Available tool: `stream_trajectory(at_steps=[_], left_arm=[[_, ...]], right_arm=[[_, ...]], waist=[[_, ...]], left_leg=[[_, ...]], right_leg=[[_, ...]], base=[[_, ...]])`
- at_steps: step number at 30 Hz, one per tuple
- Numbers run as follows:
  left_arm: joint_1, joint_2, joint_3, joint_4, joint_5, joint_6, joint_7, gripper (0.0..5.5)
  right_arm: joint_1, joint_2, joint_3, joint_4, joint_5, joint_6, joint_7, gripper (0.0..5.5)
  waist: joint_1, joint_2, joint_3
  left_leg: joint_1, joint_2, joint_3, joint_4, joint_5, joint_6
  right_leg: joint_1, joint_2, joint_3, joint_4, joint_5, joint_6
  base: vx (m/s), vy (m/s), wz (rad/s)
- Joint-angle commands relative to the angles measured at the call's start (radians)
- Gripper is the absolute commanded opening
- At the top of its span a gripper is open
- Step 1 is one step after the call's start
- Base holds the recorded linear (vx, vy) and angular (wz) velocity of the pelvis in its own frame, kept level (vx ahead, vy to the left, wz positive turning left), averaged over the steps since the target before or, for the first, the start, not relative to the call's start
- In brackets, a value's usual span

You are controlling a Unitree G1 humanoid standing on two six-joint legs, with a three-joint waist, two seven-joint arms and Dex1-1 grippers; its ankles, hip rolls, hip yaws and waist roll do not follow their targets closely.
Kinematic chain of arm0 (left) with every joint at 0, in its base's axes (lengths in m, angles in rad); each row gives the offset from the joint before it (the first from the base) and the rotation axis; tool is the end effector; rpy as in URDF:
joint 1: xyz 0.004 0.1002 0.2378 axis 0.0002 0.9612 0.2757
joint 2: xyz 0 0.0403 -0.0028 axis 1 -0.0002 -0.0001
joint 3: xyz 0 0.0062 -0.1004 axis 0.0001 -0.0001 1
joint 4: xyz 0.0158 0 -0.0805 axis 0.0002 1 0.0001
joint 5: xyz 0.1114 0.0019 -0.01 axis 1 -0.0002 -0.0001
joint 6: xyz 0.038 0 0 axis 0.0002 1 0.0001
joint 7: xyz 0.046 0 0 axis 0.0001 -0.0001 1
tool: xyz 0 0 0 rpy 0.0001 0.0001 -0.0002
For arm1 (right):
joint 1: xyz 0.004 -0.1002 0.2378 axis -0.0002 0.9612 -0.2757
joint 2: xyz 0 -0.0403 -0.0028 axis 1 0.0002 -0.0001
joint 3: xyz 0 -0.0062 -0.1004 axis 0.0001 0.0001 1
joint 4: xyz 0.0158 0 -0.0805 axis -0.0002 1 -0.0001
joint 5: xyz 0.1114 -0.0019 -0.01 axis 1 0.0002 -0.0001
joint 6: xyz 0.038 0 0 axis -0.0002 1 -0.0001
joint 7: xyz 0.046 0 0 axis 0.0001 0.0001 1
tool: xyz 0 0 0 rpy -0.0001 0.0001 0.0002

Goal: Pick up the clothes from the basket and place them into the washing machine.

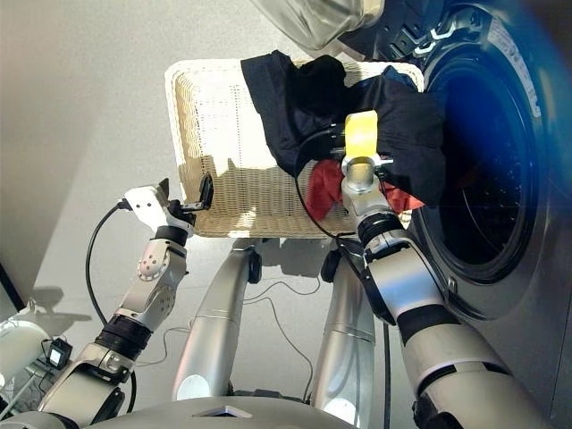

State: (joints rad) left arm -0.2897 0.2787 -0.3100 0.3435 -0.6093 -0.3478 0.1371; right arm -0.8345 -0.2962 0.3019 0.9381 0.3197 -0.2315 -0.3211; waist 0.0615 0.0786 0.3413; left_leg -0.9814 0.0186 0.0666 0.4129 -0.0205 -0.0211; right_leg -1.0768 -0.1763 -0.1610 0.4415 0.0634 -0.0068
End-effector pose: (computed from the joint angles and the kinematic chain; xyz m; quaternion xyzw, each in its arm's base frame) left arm 0.2614 0.1471 0.0522 -0.1397 -0.0747 -0.0320 0.9868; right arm 0.3494 -0.1549 0.1051 -0.0858 -0.0529 -0.0790 0.9918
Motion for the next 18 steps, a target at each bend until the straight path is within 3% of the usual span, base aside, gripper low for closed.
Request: stream_trajectory(at_steps=[1,5,9,14,17,18], left_arm=[[0.029,-0.028,0.019,0.018,-0.007,-0.06,0.011,5.5],[0.042,-0.04,0.022,0.017,-0.006,-0.086,0.006,5.5],[0.051,-0.036,0.0,0.024,-0.004,-0.096,-0.002,5.5],[0.083,-0.025,-0.021,0.018,-0.016,-0.101,-0.01,5.5],[0.112,-0.006,-0.061,0.012,-0.036,-0.093,-0.033,5.5],[0.114,0.012,-0.073,0.004,-0.035,-0.091,-0.04,5.5]], right_arm=[[0.142,0.025,-0.032,-0.121,0.007,-0.102,-0.044,0.0],[0.241,0.049,-0.156,-0.214,0.099,-0.184,-0.061,0.0],[0.244,0.065,-0.262,-0.221,0.224,-0.259,-0.085,0.0],[0.152,0.059,-0.403,-0.176,0.386,-0.353,-0.132,0.0],[0.005,0.032,-0.507,-0.114,0.521,-0.425,-0.195,0.0],[-0.055,-0.016,-0.515,-0.071,0.506,-0.414,-0.23,0.0]], waist=[[-0.026,0.016,-0.067],[-0.048,0.028,-0.062],[-0.056,0.046,-0.059],[-0.046,0.076,-0.067],[-0.03,0.114,-0.079],[-0.019,0.126,-0.081]], left_leg=[[0.067,-0.004,-0.019,-0.092,-0.025,0.016],[0.099,-0.005,-0.012,-0.125,-0.012,0.011],[0.108,-0.007,-0.003,-0.126,-0.012,0.01],[0.089,-0.007,0.008,-0.099,-0.028,0.017],[0.074,-0.008,0.017,-0.083,-0.037,0.018],[0.067,-0.008,0.02,-0.076,-0.039,0.018]], right_leg=[[0.088,0.024,0.001,-0.012,-0.073,0.08],[0.119,0.028,0.011,-0.057,-0.06,0.086],[0.12,0.033,0.027,-0.067,-0.054,0.085],[0.091,0.039,0.053,-0.053,-0.055,0.083],[0.068,0.038,0.078,-0.041,-0.062,0.081],[0.056,0.038,0.086,-0.031,-0.063,0.081]], base=[[-0.029,-0.008,-0.222],[-0.029,-0.003,-0.161],[0.0,0.0,0.0],[0.0,0.0,0.0],[-0.012,0.037,-0.09],[-0.026,0.055,-0.155]])
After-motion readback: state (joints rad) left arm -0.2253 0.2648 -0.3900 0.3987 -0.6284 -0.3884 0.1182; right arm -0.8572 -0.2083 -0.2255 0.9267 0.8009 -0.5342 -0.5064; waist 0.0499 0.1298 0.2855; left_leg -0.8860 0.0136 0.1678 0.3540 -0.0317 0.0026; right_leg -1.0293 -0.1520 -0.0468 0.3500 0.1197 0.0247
